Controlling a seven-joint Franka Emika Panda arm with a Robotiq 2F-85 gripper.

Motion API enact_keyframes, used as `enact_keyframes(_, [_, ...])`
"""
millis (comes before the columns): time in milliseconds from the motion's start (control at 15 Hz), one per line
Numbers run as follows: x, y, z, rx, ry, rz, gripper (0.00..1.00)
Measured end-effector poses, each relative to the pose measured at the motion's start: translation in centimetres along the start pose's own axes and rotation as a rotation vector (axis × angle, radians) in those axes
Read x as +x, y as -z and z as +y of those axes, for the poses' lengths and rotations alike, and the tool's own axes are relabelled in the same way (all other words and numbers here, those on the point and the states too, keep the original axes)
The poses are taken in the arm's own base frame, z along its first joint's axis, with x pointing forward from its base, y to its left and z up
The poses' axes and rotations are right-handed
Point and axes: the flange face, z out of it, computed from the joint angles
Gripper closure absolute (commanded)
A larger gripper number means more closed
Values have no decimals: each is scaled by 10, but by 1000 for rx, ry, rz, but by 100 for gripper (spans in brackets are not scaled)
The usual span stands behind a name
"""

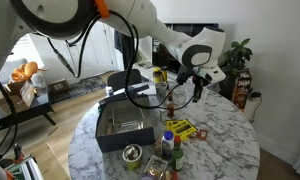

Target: Remove the clear cup from the box and place it on the table.

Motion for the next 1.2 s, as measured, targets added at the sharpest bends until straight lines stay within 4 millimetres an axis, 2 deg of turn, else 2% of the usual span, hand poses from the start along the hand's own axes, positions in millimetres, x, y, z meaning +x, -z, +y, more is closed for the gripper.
enact_keyframes(400, [27, -38, 17, 32, -147, 70, 99])
enact_keyframes(733, [28, -60, 18, 42, -179, 88, 99])
enact_keyframes(800, [27, -63, 18, 41, -183, 84, 72])
enact_keyframes(867, [25, -64, 17, 42, -186, 80, 71])
enact_keyframes(933, [24, -65, 16, 44, -187, 77, 66])
enact_keyframes(1200, [22, -55, 10, 72, -192, 79, 35])
